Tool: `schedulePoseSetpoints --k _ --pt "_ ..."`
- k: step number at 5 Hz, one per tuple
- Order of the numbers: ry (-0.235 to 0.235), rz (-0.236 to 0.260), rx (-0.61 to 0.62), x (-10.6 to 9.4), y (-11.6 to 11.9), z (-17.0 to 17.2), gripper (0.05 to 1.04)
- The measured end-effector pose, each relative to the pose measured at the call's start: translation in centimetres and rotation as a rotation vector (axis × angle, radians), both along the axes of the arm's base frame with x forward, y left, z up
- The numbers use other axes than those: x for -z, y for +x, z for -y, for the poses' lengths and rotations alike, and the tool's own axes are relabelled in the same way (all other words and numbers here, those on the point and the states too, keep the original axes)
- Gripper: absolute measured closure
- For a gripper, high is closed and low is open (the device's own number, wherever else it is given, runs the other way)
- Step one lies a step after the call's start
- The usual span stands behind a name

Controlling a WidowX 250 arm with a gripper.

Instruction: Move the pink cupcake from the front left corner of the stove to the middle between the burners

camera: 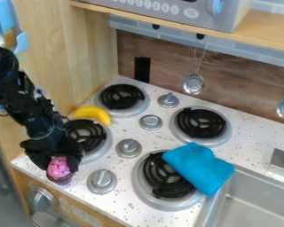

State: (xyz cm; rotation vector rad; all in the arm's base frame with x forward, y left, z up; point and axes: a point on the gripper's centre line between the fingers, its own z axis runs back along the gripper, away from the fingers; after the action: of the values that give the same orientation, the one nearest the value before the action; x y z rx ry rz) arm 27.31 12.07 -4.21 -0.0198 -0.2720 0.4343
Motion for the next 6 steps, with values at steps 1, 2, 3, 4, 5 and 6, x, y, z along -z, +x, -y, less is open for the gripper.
schedulePoseSetpoints --k 1,2,3,4,5,6 --pt "0.002 -0.005 -0.016 0.2 0.1 -0.2 0.109" --pt "0.000 -0.006 -0.020 0.1 0.0 -0.1 0.143" --pt "-0.032 -0.016 -0.025 -0.5 -0.6 0.9 0.185" --pt "-0.057 0.053 0.040 -4.3 0.6 4.0 0.196" --pt "-0.103 0.081 0.116 -6.0 1.8 7.6 0.196" --pt "-0.117 0.137 0.143 -7.7 4.3 9.7 0.196"
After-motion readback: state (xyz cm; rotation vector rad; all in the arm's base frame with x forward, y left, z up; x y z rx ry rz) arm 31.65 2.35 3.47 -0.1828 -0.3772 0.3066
